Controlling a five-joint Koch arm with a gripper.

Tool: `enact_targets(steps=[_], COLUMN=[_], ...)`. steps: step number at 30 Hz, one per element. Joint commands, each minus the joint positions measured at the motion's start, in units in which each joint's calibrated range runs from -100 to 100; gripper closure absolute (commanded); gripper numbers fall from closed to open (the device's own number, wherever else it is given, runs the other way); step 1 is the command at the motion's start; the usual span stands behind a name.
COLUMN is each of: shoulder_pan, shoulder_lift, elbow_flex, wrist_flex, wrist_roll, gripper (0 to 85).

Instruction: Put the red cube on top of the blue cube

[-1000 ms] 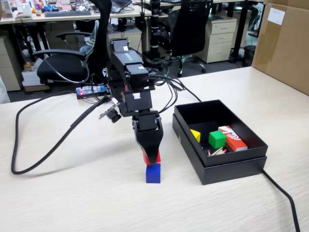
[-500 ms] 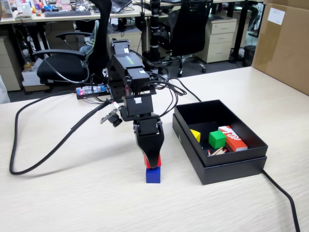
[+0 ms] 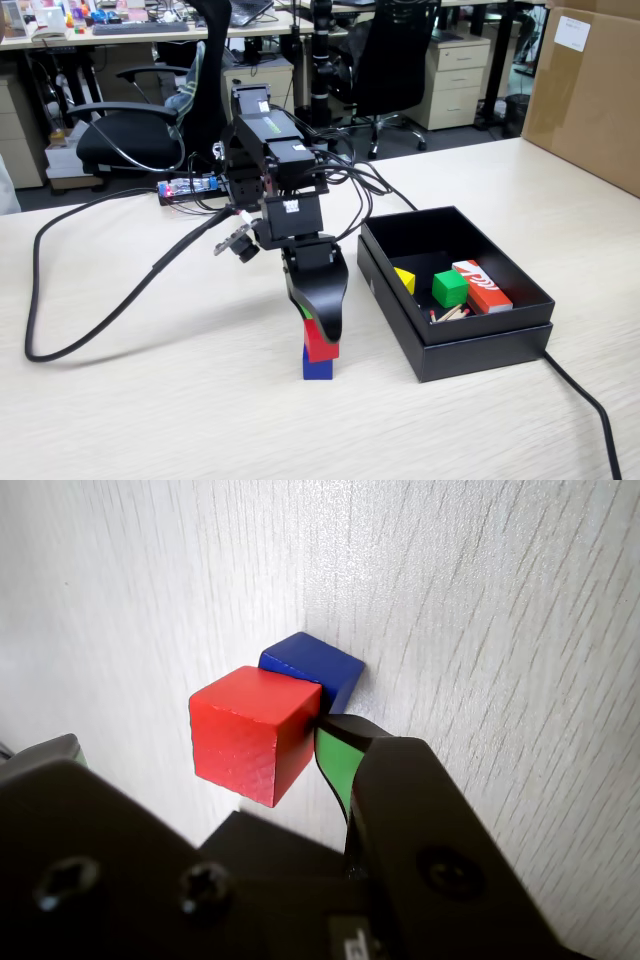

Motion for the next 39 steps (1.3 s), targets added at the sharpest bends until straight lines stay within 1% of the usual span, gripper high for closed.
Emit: enact_targets(steps=[1,5,12,19,23,25,33,39], shoulder_pan=[0.0,0.0,0.8,1.3,1.4,1.4,1.3,1.2], shoulder_lift=[-6.3,-12.2,-30.4,-51.0,-72.0,-78.2,-98.1,-112.9], elbow_flex=[0.8,-3.7,-14.6,-31.2,-52.6,-59.3,-81.3,-100.1], wrist_flex=[0.3,0.3,0.4,1.0,6.2,8.1,14.5,22.5], wrist_roll=[-0.3,-0.4,-0.3,-0.3,-0.3,-0.3,0.0,0.1], gripper=[37.2,37.0,37.1,37.0,37.1,37.1,37.8,37.5])
